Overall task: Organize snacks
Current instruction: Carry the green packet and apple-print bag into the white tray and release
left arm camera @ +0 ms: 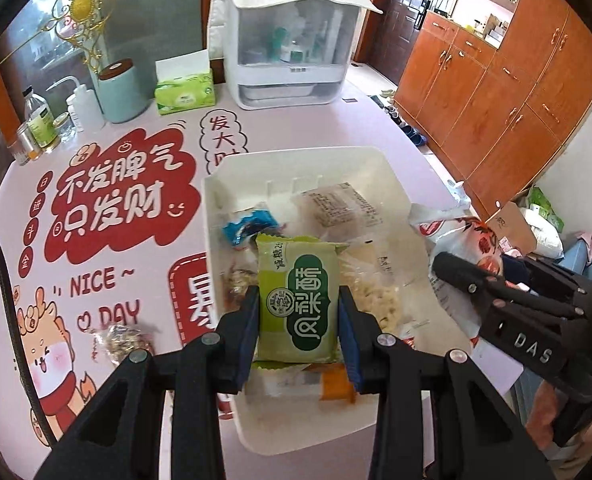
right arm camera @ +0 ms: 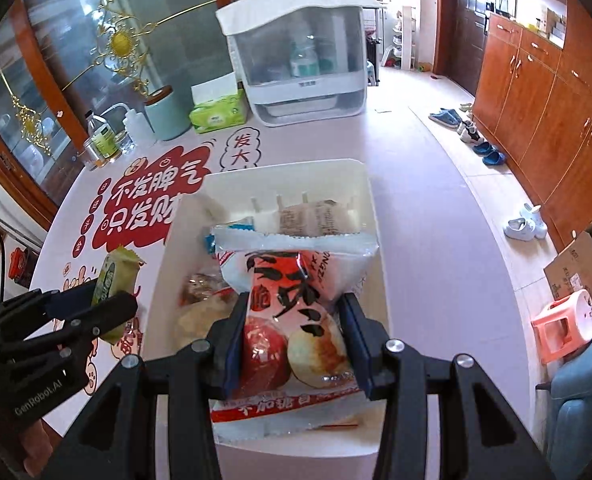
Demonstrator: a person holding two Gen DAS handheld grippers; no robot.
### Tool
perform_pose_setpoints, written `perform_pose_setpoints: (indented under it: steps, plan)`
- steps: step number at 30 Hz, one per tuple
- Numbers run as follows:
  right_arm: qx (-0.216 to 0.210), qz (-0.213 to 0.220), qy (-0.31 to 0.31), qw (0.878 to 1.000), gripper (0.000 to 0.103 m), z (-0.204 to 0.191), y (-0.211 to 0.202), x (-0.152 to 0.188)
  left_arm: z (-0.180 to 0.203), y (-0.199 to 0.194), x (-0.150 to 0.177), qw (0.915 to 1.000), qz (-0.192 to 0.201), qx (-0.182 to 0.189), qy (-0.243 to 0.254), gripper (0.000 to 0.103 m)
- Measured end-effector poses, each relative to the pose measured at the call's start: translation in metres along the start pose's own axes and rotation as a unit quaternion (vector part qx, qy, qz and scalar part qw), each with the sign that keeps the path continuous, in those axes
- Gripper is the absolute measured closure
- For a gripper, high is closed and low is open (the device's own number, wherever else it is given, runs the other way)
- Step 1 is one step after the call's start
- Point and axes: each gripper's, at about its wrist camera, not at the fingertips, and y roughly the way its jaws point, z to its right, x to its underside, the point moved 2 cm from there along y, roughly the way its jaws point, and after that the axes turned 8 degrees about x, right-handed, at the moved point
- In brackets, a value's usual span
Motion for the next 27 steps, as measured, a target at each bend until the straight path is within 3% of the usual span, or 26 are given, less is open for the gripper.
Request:
perform_pose_setpoints:
  steps: [16, 18, 19, 22, 27]
  plan:
    - [-0.022, -0.007, -0.006, 1.0, 0.057, 0.006, 0.01, -0.008, 0.013, 0.016, -0.009, 0.9999, -0.008, -0.011, -0.004, 0.067]
    - [-0.024, -0.01, -0.004, 1.0, 0.057, 0.005, 0.012, -0.009, 0.012, 0.015, -0.008, 0.9999, -0.007, -0.014, -0.005, 0.06]
    - [-0.028, -0.011, -0.001, 1.0, 0.057, 0.005, 0.012, -0.008, 0.012, 0.014, -0.007, 0.9999, -0.006, -0.015, -0.006, 0.042]
    - [-0.029, -0.017, 0.002, 0.999, 0.057, 0.005, 0.015, -0.009, 0.006, 0.008, -0.005, 0.9992, 0.009, -0.036, -0.013, 0.017]
    - [-0.039, -0.024, 0.015, 0.999, 0.051, 0.006, 0.016, -0.007, -0.003, 0.002, -0.003, 0.9988, 0.014, -0.036, -0.03, 0.013]
